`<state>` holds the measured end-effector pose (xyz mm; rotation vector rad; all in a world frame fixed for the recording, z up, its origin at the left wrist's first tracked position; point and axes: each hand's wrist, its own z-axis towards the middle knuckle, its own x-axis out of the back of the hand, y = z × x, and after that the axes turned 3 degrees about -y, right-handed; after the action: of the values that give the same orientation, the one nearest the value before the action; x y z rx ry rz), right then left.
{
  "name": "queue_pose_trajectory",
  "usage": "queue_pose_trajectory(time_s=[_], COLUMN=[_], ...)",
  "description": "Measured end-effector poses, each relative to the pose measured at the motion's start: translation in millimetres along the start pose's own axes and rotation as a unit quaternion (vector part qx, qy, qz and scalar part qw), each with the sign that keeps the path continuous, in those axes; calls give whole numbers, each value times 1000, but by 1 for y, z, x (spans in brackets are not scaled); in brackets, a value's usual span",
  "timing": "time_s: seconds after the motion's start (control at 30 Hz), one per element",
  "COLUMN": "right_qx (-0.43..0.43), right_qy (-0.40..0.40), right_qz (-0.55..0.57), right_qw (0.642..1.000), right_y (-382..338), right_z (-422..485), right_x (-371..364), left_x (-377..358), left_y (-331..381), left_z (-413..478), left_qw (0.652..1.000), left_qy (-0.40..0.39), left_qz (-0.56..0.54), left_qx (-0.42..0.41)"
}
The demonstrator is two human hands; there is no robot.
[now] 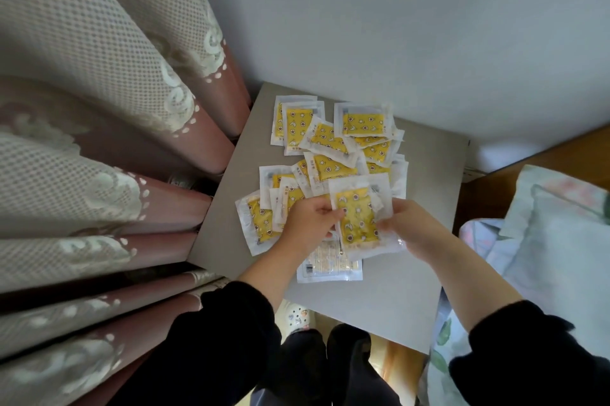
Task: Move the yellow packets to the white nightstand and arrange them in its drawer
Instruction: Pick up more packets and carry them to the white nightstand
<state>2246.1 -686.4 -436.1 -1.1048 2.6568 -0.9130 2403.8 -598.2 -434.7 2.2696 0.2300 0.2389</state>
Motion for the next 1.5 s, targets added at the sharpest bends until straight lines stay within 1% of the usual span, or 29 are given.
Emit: queue_pose_trajectory(time_s=[0.1, 0.2, 0.27, 0.3, 0.33, 0.37, 0.4, 0.47, 0.53, 0.57, 0.6, 0.63, 0.73, 0.83, 0.93, 0.97, 1.0, 1.07, 1.1, 1.13, 1.17, 1.2, 1.23, 1.27, 1.3, 1.33, 1.37, 1.43, 1.5], right_qx=[23, 35, 25, 18, 6, -6, -19, -41, -53, -58, -62, -64, -74, -78, -72, -68, -64, -55, -50, -45, -41, -37, -34, -29, -25, -24, -22, -17, -11], right_qy=[-59, -28, -2, 3, 9, 19, 37, 85, 123, 139, 148, 150, 152, 159, 156, 152, 148, 142, 140, 139, 139, 141, 141, 141, 141, 140, 138, 135, 133], right_qz=[83, 47, 64, 91, 126, 156, 176, 189, 184, 175, 167, 164, 160, 150, 152, 152, 154, 163, 168, 175, 181, 187, 191, 194, 196, 197, 198, 199, 202], right_qw=[994, 998, 998, 996, 992, 988, 984, 978, 974, 973, 973, 973, 972, 973, 973, 974, 975, 975, 975, 974, 973, 971, 971, 970, 970, 970, 970, 971, 970], right_y=[-3, -1, 2, 4, 6, 9, 14, 25, 36, 41, 46, 51, 61, 66, 66, 66, 66, 63, 61, 59, 57, 56, 54, 52, 50, 48, 45, 40, 37], right_z=[-3, -1, 1, 1, 3, 4, 7, 11, 14, 14, 13, 12, 6, 4, 4, 4, 5, 3, 2, 2, 1, 2, 2, 3, 4, 6, 6, 8, 9], right_x=[-1, -7, -10, -9, -8, -5, -2, 6, 10, 10, 10, 9, 6, 4, 5, 5, 6, 9, 10, 12, 14, 16, 17, 18, 17, 16, 15, 11, 9], left_x=[-4, -6, -4, -1, 3, 8, 12, 16, 12, 8, 3, -2, -16, -24, -25, -22, -19, -11, -5, 2, 9, 17, 26, 32, 37, 39, 39, 34, 31], left_y=[-8, -12, -17, -22, -30, -40, -51, -71, -83, -88, -92, -95, -94, -88, -75, -70, -66, -63, -61, -56, -57, -57, -56, -51, -49, -48, -51, -63, -65], left_z=[-1, -4, -8, -10, -12, -12, -13, -14, -16, -15, -14, -13, -9, -10, -15, -19, -20, -22, -27, -30, -30, -28, -24, -17, -10, -2, 6, 14, 13], left_qw=[1000, 999, 999, 999, 995, 977, 943, 854, 770, 741, 726, 720, 720, 708, 728, 743, 772, 839, 862, 864, 844, 808, 771, 745, 727, 719, 717, 726, 762], left_qy=[16, 17, 23, 39, 64, 81, 77, 6, -33, -25, -11, 2, 26, 46, 45, 28, 14, 19, 37, 78, 119, 168, 200, 212, 217, 206, 175, 97, 61], left_qz=[-15, -31, -36, -6, 69, 183, 304, 487, 599, 632, 649, 658, 660, 674, 660, 649, 619, 532, 487, 458, 448, 445, 454, 474, 500, 534, 575, 624, 597], left_qx=[10, 16, 9, -4, -30, -67, -110, -183, -220, -226, -226, -220, -214, -205, -180, -161, -145, -114, -132, -195, -269, -348, -399, -419, -418, -395, -352, -274, -243])
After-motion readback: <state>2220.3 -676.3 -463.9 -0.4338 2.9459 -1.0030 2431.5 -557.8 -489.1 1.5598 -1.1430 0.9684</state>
